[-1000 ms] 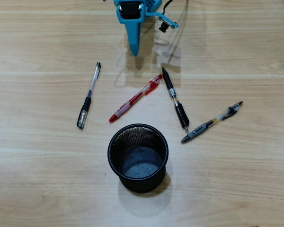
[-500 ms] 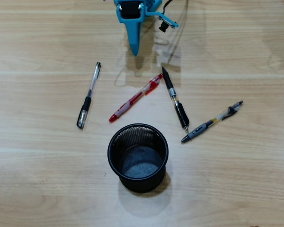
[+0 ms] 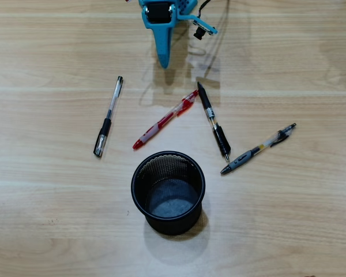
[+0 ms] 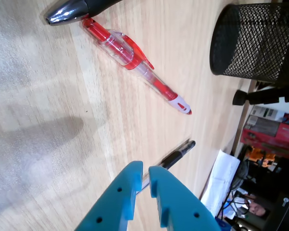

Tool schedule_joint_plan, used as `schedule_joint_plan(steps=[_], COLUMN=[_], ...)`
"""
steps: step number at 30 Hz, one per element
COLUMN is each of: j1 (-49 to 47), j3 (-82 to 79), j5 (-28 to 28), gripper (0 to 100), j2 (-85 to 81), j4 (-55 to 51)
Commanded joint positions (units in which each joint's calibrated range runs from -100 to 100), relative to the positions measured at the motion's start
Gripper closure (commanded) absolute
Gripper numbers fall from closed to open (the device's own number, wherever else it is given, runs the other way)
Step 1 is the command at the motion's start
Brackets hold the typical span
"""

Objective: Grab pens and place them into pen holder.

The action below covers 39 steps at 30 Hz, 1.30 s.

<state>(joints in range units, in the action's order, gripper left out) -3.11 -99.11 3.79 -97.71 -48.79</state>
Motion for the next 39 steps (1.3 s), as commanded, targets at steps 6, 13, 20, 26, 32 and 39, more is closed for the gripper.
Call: schedule_joint_plan(steps=[6,13,20,26,32,39], j1=[0.07,-0.02,0.62,0.8,0.16,0.07], j3=[2.63,5.69,5.87,7.76,11.82,19.75], j5=[0.2,0.3,0.4,6.65,15.59,23.67], gripper=[98,98,97,98,97,97], j2=[-0.61,-0.61,-0.61,0.06,8.21,22.07], j4=[9.31,12.41,12.67,12.24,12.33,12.24])
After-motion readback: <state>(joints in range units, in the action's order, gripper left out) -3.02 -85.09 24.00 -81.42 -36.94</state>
